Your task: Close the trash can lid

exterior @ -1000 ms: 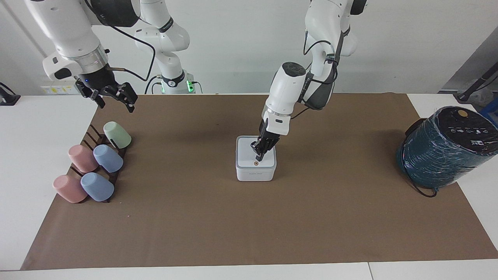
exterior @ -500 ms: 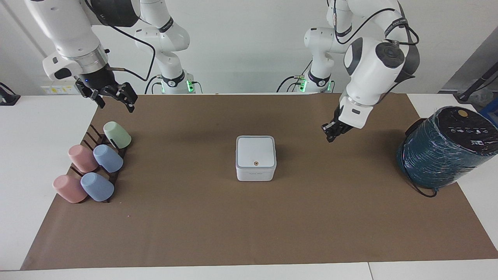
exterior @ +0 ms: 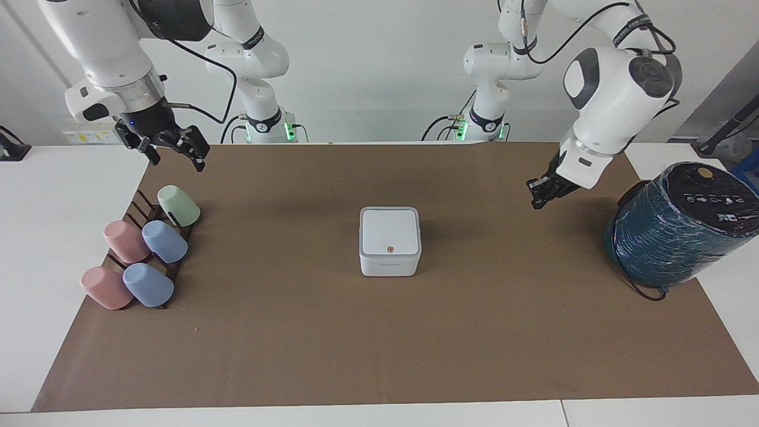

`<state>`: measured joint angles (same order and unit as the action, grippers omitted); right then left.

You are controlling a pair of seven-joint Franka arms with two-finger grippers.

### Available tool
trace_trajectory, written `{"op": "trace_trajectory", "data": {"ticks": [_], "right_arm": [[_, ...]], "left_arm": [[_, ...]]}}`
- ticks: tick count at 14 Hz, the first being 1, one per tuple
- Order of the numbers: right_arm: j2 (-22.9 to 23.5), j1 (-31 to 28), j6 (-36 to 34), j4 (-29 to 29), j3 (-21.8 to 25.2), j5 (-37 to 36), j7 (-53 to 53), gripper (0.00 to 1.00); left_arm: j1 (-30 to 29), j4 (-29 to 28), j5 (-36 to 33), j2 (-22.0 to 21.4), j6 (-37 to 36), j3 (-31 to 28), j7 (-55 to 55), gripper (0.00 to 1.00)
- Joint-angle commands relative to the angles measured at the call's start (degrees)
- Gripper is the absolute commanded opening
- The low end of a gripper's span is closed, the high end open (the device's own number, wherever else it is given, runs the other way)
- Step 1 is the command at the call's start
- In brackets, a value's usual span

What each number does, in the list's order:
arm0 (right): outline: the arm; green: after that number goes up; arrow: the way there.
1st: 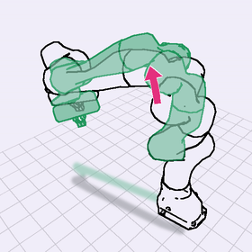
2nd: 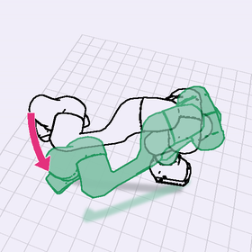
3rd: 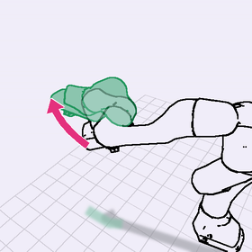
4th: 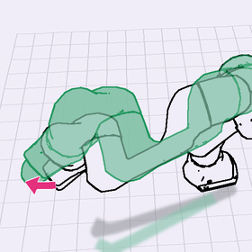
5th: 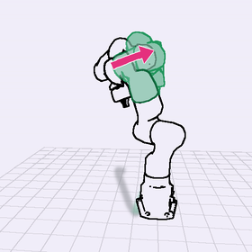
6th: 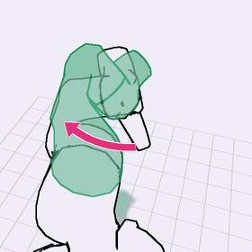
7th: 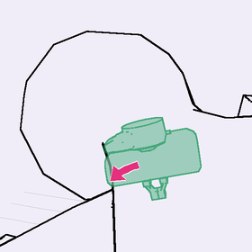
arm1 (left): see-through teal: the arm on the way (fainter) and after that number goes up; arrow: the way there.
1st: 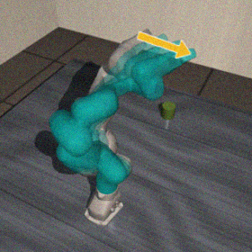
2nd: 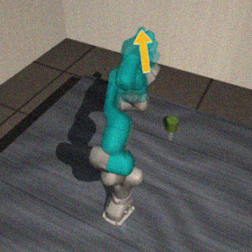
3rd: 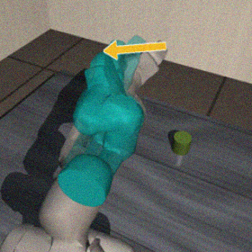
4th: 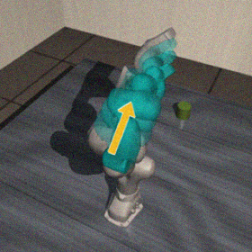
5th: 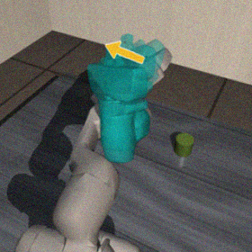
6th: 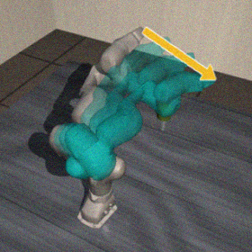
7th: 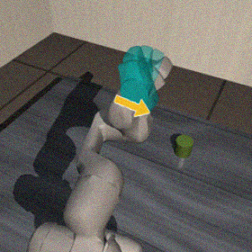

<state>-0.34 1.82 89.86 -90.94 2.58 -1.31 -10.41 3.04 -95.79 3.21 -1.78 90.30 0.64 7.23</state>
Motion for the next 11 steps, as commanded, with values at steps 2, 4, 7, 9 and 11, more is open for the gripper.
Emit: {"op": "trace_trajectory", "data": {"ticks": [2, 4, 7, 9, 11], "right_arm": [[-1.42, -0.59, 0.85, -1.7, -0.47, 0.34, 1.71, 1.0], [-1.42, -0.59, 0.85, -1.7, -0.47, 0.34, 1.71, 1.0], [-1.42, -0.59, 0.85, -1.7, -0.47, 0.34, 1.71, 1.0], [-1.42, -0.59, 0.85, -1.7, -0.47, 0.34, 1.71, 1.0], [-1.42, -0.59, 0.85, -1.7, -0.47, 0.34, 1.71, 1.0]], "left_arm": [[0.12, 4.56, -2.5, -0.15, -5.49, 0.59, -0.64, 0.98], [0.47, 4.56, -3.29, -0.15, -4.97, 0.85, -0.9, 1.0], [0.47, 4.65, -3.12, -0.15, -2.95, 0.85, -3.1, 1.0], [0.47, 4.65, -3.12, -0.07, -2.42, 0.85, -3.01, 1.0], [0.21, 4.56, -3.12, -0.06, -1.28, 0.85, -2.92, 1.0]]}}
